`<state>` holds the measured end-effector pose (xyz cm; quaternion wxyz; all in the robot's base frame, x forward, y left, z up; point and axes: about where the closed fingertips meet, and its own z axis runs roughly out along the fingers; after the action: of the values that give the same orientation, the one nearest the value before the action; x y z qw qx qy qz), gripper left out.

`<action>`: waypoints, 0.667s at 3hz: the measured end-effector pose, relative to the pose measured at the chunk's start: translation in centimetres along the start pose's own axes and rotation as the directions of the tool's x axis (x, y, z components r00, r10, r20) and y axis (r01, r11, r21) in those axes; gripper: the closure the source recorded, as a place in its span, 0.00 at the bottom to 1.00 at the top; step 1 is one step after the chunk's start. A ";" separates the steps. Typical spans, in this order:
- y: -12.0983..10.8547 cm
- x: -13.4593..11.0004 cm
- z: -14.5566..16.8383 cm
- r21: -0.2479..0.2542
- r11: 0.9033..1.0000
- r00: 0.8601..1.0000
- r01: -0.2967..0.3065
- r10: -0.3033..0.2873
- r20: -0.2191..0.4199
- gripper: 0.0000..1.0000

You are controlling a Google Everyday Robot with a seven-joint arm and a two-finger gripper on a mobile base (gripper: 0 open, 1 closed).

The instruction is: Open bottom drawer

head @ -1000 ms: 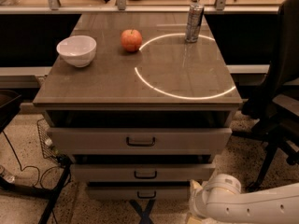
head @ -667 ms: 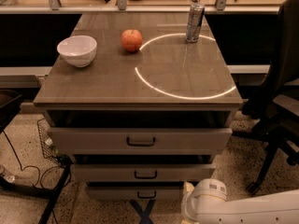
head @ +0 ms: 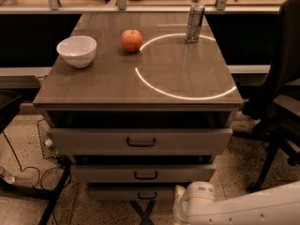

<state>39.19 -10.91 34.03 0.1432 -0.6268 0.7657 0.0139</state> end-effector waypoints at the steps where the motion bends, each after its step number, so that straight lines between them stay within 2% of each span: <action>1: 2.2 -2.7 4.9 -0.030 0.997 0.997 0.072 -0.071 0.011 0.00; 2: 4.3 -5.3 10.0 -0.054 0.983 0.984 0.175 -0.175 0.002 0.00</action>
Offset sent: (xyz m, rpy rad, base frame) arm -0.0159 0.1097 -0.1236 -0.0504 0.0144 0.2576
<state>37.97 -2.93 24.96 0.1259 -0.6955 0.7071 0.0209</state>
